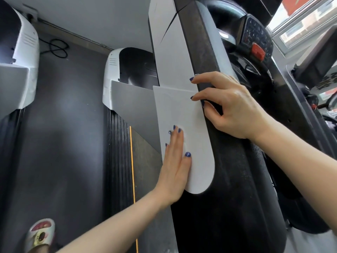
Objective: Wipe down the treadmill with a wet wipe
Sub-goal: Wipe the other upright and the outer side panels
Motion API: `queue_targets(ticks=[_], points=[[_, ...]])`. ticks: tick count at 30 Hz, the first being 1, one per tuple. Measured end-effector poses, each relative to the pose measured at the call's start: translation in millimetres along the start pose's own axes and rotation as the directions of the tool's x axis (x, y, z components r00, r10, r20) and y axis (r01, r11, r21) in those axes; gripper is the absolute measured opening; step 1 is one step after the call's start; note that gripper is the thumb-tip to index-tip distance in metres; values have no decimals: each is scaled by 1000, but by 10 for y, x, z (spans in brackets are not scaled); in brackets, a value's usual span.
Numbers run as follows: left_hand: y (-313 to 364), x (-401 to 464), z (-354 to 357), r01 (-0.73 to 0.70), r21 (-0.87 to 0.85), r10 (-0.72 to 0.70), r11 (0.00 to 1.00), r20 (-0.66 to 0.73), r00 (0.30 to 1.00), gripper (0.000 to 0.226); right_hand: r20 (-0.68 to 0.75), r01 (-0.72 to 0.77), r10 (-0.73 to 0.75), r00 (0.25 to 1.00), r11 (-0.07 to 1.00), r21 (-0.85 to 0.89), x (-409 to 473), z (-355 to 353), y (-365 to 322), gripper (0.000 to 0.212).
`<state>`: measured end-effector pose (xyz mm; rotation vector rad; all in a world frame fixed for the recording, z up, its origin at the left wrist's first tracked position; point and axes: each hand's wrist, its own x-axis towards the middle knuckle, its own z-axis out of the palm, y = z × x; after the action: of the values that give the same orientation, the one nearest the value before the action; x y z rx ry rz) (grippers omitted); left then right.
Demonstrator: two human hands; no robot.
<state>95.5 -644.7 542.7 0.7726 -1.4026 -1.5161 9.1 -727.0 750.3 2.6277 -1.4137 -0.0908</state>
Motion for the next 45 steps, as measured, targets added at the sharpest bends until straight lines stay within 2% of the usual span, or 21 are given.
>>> queue_targets(ticks=[5, 11, 17, 23, 26, 30, 36, 41, 45], points=[[238, 444, -115, 59, 1, -59, 998, -49, 997, 54, 0, 2, -2, 1000, 1000, -1, 10, 4, -3, 27], [312, -113, -4, -58, 15, 56, 998, 89, 994, 59, -32, -5, 5, 999, 1000, -4, 0, 14, -4, 26], [448, 398, -76, -8, 56, 8, 998, 5, 1000, 58, -52, -33, 31, 998, 999, -38, -9, 14, -6, 24], [477, -156, 23, -159, 51, 152, 986, 118, 981, 63, -243, -163, 151, 958, 986, -26, -124, 51, 24, 27], [461, 50, -16, -141, 86, 132, 986, 98, 986, 64, -307, -201, 196, 931, 980, 17, -123, 41, 37, 29], [597, 382, -59, -121, 86, 120, 989, 22, 993, 62, -279, -183, 175, 944, 983, -2, -55, 42, 38, 32], [561, -66, 40, -209, 91, 200, 974, 97, 975, 60, -227, -180, 169, 959, 983, -27, -135, 19, 46, 35], [578, 23, -12, -204, 65, 201, 977, 46, 978, 52, -198, -206, 193, 961, 977, -50, -157, -7, 19, 34], [571, 24, -6, -195, 14, 196, 981, -105, 975, 52, -218, -248, 230, 948, 967, -55, -353, -62, -65, 29]])
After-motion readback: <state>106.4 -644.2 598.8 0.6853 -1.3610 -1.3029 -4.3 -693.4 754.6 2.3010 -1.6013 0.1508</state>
